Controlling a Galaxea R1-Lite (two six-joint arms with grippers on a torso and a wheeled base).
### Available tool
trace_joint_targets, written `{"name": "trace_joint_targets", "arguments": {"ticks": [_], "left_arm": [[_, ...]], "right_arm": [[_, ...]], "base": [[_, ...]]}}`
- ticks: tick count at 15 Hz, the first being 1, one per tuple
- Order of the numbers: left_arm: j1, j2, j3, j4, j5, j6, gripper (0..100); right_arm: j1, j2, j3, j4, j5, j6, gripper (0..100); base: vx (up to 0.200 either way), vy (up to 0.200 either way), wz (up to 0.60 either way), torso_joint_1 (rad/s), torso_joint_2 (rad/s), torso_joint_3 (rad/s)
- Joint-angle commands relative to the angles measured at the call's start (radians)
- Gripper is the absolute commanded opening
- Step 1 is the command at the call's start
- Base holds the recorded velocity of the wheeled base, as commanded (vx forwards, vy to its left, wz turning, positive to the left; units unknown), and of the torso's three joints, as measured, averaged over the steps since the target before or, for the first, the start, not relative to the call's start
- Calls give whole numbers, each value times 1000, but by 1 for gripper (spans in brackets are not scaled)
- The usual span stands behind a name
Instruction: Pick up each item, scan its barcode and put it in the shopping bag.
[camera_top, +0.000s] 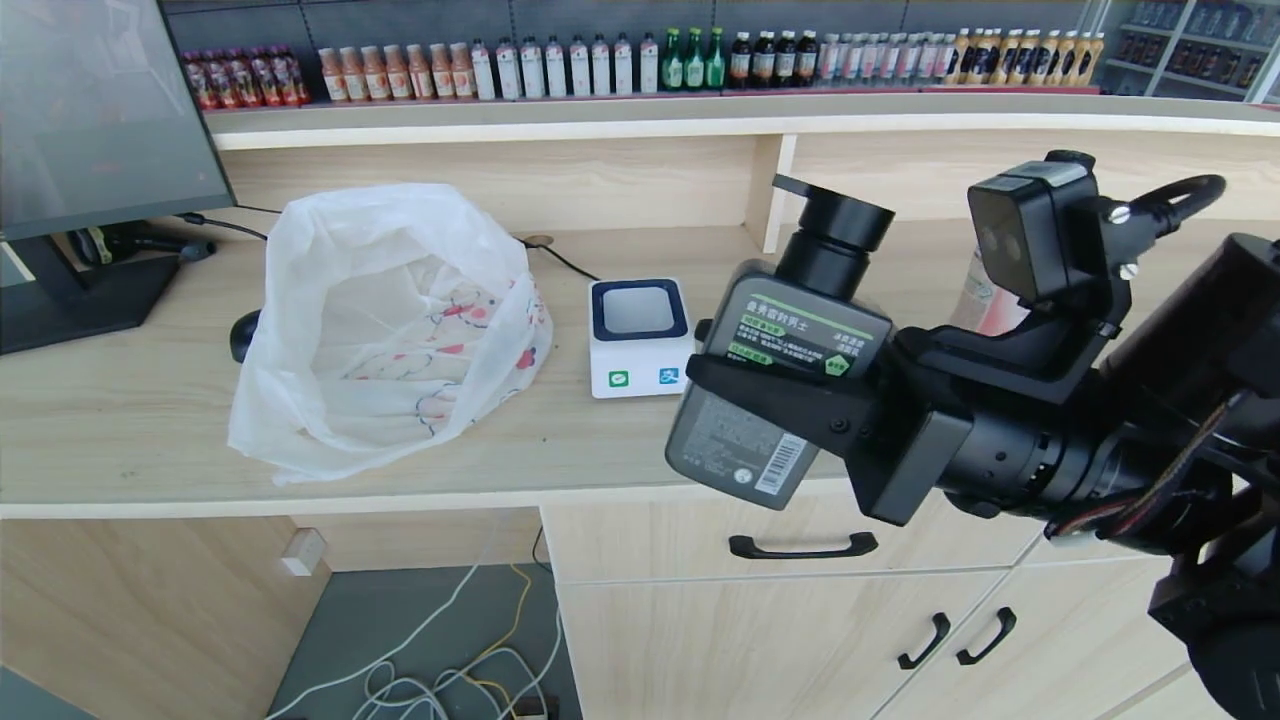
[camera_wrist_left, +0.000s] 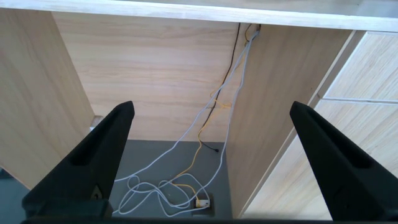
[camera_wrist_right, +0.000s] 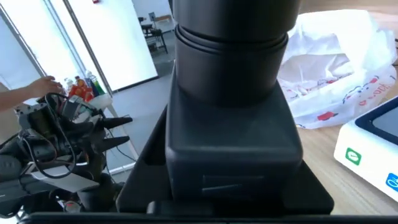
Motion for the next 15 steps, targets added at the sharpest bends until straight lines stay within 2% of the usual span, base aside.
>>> {"name": "trace_joint_targets", "arguments": {"ticks": [1, 7, 15], "left_arm": [[0, 0, 0, 0, 0, 0, 100], [0, 0, 0, 0, 0, 0, 100], [0, 0, 0, 0, 0, 0, 100]], "right_arm": [[0, 46, -62, 2, 39, 20, 0], [1, 46, -122, 0, 116, 94, 0], [7, 46, -122, 0, 125, 118, 0]], "base": [[0, 0, 0, 0, 0, 0], [0, 0, 0, 0, 0, 0], [0, 0, 0, 0, 0, 0]]}}
